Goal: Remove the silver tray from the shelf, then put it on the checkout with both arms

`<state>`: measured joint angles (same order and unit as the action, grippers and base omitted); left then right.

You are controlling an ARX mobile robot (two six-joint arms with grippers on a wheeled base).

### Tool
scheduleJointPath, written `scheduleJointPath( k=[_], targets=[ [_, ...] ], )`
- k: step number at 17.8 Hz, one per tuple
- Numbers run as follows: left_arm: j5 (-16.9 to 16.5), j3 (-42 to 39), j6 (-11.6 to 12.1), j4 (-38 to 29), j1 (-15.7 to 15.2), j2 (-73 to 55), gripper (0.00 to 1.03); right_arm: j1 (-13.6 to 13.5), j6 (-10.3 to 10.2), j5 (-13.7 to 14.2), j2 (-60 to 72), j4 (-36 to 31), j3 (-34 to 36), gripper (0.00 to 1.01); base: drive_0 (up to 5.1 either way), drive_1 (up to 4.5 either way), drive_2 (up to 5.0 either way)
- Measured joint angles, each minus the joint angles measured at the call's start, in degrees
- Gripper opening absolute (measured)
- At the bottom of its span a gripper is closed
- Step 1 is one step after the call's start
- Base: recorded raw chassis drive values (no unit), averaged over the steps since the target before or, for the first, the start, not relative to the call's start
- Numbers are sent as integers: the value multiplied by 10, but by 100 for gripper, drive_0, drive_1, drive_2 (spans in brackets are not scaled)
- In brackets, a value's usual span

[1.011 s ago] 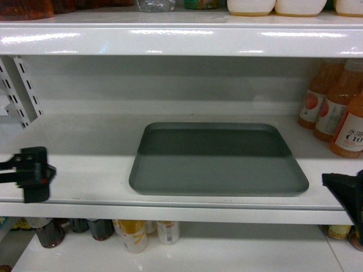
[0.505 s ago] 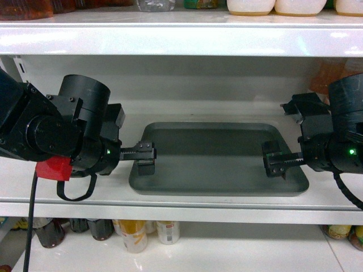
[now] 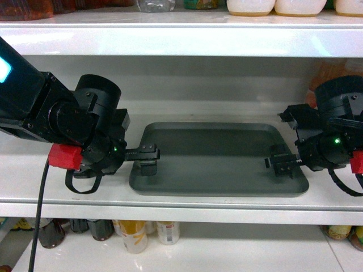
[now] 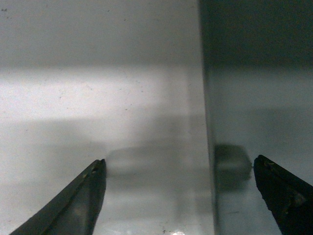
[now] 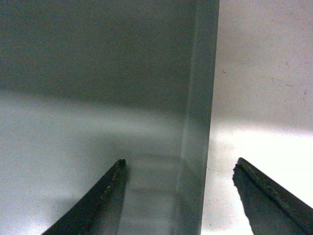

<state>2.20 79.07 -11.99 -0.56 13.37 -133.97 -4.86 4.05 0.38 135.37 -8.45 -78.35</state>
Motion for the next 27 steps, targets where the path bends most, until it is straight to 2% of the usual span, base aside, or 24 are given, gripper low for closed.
scheduleJointPath(
  k=[3, 6, 8, 9, 10, 12, 13, 14, 15, 19, 22, 24, 27],
  targets=[
    [-3, 16, -8, 40, -2, -3, 56, -3, 19, 6, 0, 15, -3, 32, 0, 0, 0],
    [-25, 12, -30, 37, 1, -3, 27, 0, 15, 2, 0, 25, -4, 5, 0, 0, 0],
    [-31, 10, -31, 36, 3, -3, 15, 0, 4, 1, -1, 25, -4, 3, 0, 0, 0],
    [-32, 5, -39, 30, 5, -3, 6, 0, 0, 2, -1, 25, -3, 3, 0, 0, 0],
    [-36, 3, -46, 29, 3, -1, 3, 0, -2, 1, -1, 24, -2, 3, 0, 0, 0],
    [-45, -5, -55, 21, 1, 2, 2, 0, -9, 1, -3, 15, 5, 3, 0, 0, 0],
    [-40, -21, -57, 6, 1, 12, 2, 0, -21, 0, -13, 6, 23, 3, 0, 0, 0],
    [-21, -54, -60, -6, 2, 36, 2, 0, -36, -6, -38, -15, 67, 3, 0, 0, 0],
    [-19, -70, -59, -8, 2, 48, 2, 0, -44, -9, -51, -20, 87, 3, 0, 0, 0],
    [-11, -143, -58, -23, 5, 129, 2, 0, -63, -25, -131, -56, 183, 3, 0, 0, 0],
    [9, -199, -55, -43, 19, 208, 2, 1, -74, -32, -214, -82, 251, 3, 0, 0, 0],
    [29, -294, -57, -50, 46, 315, 2, 2, -90, -41, -336, -102, 381, 3, 0, 0, 0],
    [54, -332, -59, -37, 59, 363, 2, 0, -92, -47, -394, -100, 431, 3, 0, 0, 0]
  ],
)
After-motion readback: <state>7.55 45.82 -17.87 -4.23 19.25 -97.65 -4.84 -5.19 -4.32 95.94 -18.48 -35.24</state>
